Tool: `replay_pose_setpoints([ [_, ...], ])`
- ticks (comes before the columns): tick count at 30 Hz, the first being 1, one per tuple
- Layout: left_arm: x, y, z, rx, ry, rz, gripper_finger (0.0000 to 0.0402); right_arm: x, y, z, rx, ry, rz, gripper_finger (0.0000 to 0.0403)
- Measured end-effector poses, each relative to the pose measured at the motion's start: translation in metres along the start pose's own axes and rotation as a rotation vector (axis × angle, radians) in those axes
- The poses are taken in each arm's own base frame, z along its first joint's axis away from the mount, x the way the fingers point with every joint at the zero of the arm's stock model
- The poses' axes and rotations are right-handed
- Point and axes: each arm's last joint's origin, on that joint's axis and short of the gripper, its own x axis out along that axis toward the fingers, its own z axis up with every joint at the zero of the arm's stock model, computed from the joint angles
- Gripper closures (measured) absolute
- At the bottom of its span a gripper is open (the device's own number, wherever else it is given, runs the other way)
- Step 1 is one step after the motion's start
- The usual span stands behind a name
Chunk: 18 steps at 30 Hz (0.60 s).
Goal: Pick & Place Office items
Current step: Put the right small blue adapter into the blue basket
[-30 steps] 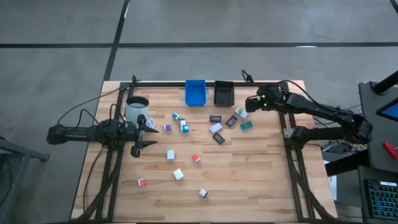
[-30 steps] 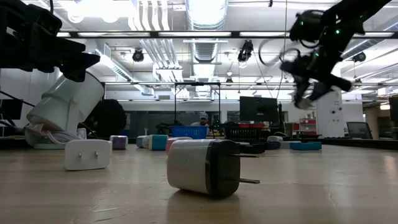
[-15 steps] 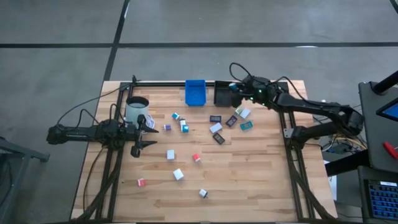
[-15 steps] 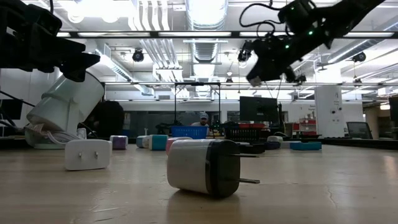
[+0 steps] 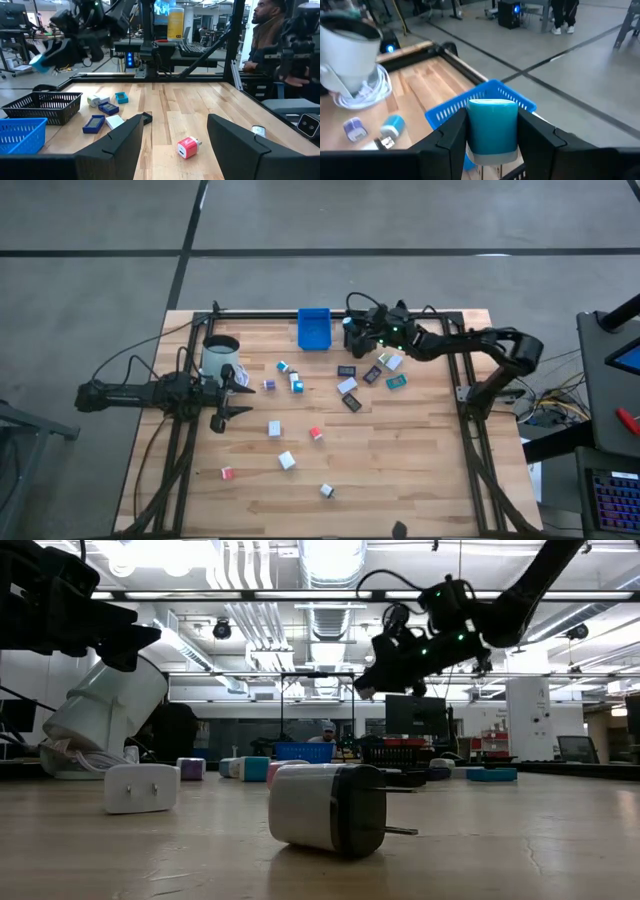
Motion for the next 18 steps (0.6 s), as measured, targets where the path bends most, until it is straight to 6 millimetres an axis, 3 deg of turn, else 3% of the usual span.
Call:
replay_pose_setpoints([
  [18, 0.0, 0.0, 0.0, 0.0, 0.0, 0.0, 0.0174, 0.068, 0.01, -0.013, -0.009, 0.033, 0.15, 0.0261],
])
